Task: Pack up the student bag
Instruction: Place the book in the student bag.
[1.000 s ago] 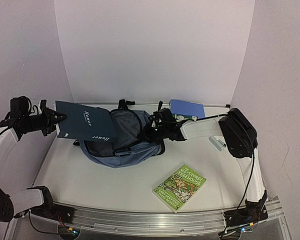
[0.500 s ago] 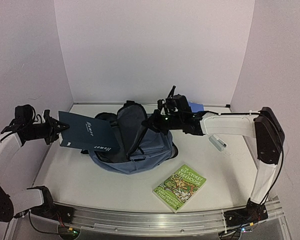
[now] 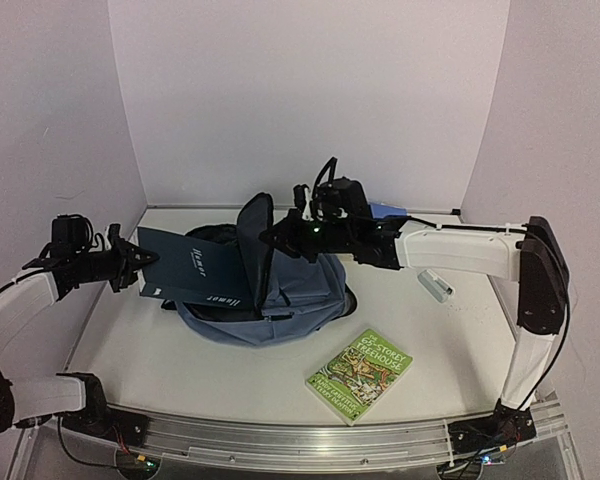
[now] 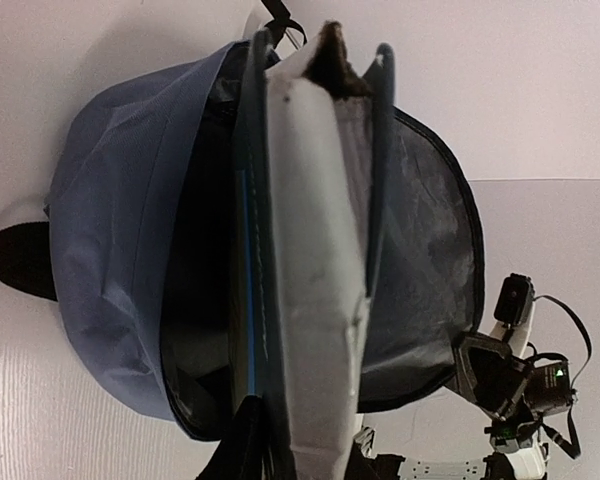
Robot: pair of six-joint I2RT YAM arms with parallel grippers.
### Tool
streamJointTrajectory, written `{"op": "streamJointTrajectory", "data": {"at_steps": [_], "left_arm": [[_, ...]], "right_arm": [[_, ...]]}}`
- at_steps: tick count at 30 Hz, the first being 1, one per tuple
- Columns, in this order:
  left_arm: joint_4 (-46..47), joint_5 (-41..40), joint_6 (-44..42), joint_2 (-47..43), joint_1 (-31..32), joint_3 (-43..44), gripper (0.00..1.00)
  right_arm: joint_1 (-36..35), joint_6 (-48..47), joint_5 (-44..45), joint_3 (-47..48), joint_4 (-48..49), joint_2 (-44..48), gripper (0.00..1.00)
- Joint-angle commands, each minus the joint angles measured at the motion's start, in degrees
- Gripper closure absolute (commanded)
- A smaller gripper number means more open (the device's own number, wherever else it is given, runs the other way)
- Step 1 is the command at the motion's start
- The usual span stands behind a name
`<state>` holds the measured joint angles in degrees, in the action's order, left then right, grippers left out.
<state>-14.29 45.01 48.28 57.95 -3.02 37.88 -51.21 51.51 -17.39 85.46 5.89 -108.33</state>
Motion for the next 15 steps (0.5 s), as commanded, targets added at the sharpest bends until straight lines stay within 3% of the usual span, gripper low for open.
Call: {"op": "streamJointTrajectory", "data": {"at_steps": [1, 8, 15], "left_arm": [[11.7, 0.7, 3.3, 2.7, 1.1, -1.0, 0.89], [25.8, 4.2, 9.7, 6.4, 2.8, -2.7, 0.89], [32.4, 3.4, 12.7, 10.0, 4.0, -3.6, 0.89]], "right_arm": [[-1.6, -1.1, 0.3, 4.5, 2.4, 3.0, 1.00], [-3.0, -1.9, -0.1, 6.0, 2.4, 2.6, 1.00], [-3.7, -2.0, 0.0, 6.4, 2.4, 2.2, 1.00]]}}
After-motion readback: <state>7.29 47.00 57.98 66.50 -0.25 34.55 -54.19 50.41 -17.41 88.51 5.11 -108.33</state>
